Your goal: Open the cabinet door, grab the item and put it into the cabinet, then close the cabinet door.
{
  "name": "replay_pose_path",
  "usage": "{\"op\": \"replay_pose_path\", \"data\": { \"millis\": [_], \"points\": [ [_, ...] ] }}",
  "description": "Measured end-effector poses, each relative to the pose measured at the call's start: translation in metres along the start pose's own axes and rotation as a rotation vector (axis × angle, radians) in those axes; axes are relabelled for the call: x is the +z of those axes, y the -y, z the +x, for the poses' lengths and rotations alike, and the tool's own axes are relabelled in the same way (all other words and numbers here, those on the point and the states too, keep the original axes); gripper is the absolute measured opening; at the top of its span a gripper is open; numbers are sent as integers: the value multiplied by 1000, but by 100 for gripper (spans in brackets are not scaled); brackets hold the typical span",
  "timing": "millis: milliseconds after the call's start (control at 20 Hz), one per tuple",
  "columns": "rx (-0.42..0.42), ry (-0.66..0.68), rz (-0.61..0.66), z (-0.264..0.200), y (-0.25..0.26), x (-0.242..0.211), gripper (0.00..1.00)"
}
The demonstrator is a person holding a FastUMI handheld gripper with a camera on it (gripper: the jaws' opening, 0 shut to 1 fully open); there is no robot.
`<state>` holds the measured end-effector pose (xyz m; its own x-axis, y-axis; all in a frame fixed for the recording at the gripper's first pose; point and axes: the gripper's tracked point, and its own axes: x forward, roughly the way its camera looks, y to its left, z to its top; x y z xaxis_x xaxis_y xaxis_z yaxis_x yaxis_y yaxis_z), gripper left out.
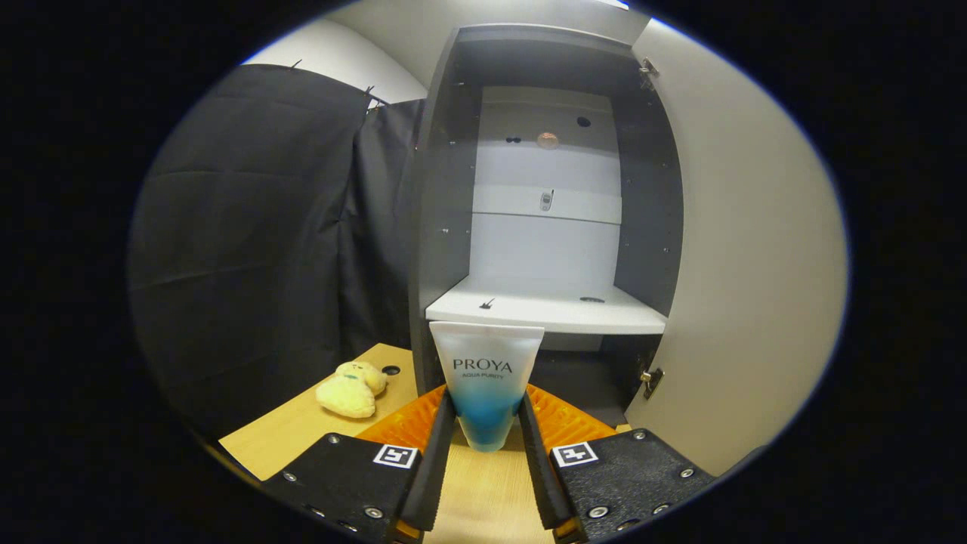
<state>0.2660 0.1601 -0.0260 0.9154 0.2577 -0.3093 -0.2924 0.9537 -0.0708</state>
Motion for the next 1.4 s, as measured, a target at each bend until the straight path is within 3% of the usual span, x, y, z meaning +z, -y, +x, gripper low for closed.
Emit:
{"op": "replay_pose_path", "data": {
  "millis": [600, 900, 1400],
  "points": [
    [-7, 81, 5, 38, 18, 49, 51],
    [8, 55, 0, 53, 23, 55, 51],
    [7, -98, -6, 62, 28, 33, 50]
  ]
}}
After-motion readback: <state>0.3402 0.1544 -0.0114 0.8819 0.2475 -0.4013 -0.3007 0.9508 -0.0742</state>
